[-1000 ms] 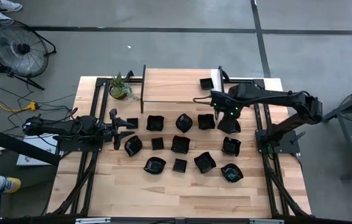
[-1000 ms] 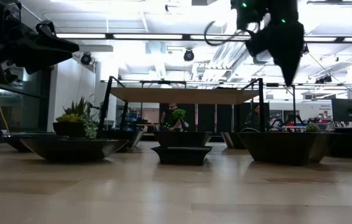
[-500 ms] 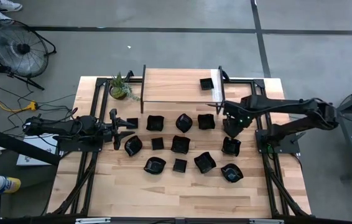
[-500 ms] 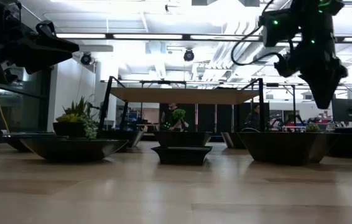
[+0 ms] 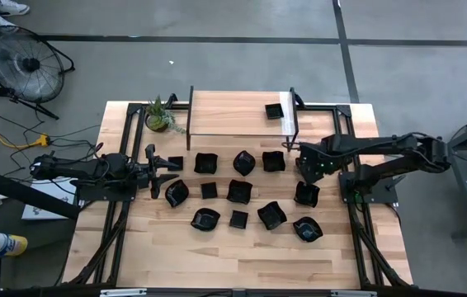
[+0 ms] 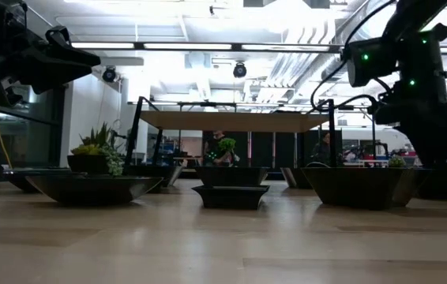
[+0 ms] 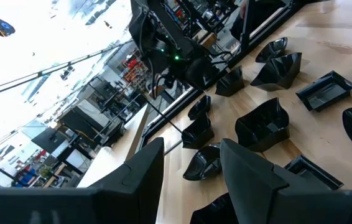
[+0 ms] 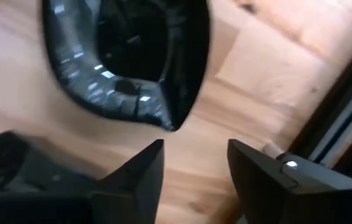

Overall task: Pick & Place Mini shaped plates
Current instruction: Put the black leaf-shaped plate on the shelf

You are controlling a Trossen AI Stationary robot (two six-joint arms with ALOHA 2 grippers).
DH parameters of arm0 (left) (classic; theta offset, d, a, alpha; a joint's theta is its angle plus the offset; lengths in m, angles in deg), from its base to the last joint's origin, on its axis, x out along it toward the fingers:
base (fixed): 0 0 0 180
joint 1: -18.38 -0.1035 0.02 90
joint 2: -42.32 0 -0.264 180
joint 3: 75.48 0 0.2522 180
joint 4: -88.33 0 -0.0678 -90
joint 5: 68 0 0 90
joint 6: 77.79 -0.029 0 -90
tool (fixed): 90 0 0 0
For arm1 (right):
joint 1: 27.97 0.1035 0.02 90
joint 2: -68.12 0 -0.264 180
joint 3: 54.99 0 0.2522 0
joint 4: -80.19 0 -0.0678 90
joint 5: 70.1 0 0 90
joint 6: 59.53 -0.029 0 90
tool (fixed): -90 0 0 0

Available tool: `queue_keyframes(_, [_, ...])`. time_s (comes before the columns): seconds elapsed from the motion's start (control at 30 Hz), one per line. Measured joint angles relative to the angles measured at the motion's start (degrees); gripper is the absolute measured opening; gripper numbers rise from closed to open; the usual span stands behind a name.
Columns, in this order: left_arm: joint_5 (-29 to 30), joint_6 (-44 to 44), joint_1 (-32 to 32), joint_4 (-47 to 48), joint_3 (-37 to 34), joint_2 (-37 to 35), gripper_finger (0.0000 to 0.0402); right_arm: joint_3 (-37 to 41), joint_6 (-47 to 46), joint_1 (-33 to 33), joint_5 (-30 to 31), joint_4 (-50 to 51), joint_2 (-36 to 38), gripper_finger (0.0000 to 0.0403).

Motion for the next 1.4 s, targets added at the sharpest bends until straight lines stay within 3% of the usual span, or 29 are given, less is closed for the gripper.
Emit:
queue_keyframes(0.17, [-0.02, 0.00, -0.01, 0.00, 0.00, 0.00, 0.0154, 0.05, -2.27, -1.20, 2.56, -2.17, 0.00, 0.0203])
queue_keyframes(0.5, [-0.02, 0.00, -0.01, 0.00, 0.01, 0.00, 0.0154, 0.05, -1.65, -5.88, 3.30, -6.21, -0.02, 0.0204])
queue_keyframes(1.0, [-0.04, 0.00, 0.00, 0.00, 0.00, 0.00, 0.0154, 7.61, -0.47, -10.52, -0.58, -10.63, -0.10, 0.0204])
queue_keyframes(1.4, [-0.04, 0.00, 0.00, 0.00, 0.00, 0.00, 0.0154, 7.74, 3.90, -10.66, -3.86, -16.86, -0.07, 0.0204])
